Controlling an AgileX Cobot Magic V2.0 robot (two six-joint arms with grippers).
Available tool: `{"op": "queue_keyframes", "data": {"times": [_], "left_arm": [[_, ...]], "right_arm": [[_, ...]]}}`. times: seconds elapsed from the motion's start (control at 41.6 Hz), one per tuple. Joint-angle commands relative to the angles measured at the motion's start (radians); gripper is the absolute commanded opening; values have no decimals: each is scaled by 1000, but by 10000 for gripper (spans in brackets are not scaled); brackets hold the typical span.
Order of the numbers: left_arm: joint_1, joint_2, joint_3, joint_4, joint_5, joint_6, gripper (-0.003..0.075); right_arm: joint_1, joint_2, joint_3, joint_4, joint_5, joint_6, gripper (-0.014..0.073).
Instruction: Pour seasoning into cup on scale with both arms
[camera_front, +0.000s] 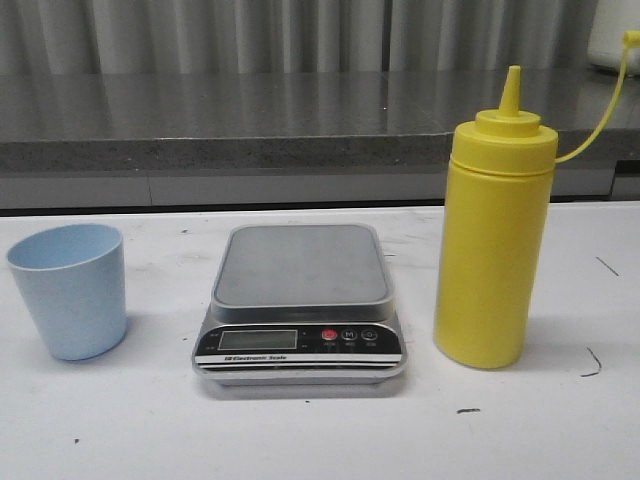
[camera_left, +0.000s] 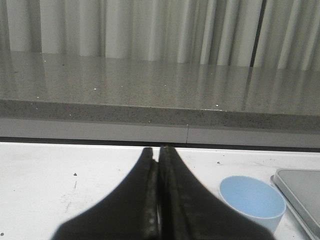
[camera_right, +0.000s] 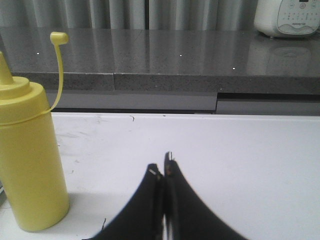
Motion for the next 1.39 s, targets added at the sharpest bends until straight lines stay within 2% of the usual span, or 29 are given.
{"op": "queue_keyframes", "data": {"times": [0.0,0.745,0.938,1.106,1.37], "left_arm": [[1,-17,24,-8,-87,-9,-20],[1,-17,24,-8,-89,-9,-20],[1,-17,11,-8,-148,-9,-20],[1,-13,-121,-8,-72,-9,-20],[1,116,-471,-8,210,-3,-20]], "right_arm": [[-4,-17,-7,0,-85,-1,-118],[-4,-17,-7,0,-85,-1,-118],[-5,-17,-22,0,-111,-1,-118],[-5,-17,-159,-16,4,-6,-118],[-5,106,-464,-18,257,-13,-118]]}}
